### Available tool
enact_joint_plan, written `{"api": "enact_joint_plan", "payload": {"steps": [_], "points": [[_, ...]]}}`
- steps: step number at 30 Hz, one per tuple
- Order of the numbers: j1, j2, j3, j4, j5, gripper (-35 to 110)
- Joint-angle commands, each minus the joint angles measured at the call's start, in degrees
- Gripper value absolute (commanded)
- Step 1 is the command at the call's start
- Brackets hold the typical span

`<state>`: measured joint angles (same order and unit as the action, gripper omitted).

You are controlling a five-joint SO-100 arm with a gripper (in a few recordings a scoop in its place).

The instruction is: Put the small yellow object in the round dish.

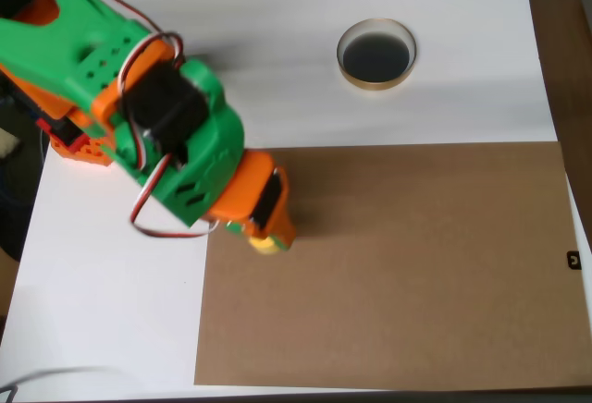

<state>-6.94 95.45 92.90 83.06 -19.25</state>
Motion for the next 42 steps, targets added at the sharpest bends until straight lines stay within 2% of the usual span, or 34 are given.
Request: {"api": "enact_joint_plan", "payload": {"steps": [1,10,22,30,42], "points": [[-5.1,4.7,-5.7,3.3,-2.8,0],[-15.6,-0.3,-11.4,9.0,-6.9,0],[-31.1,-8.3,-16.9,11.3,-3.8,0],[-42.6,-13.9,-21.5,11.3,-0.4,0],[-51.7,-21.2,-24.8,7.8,-0.2,0]]}}
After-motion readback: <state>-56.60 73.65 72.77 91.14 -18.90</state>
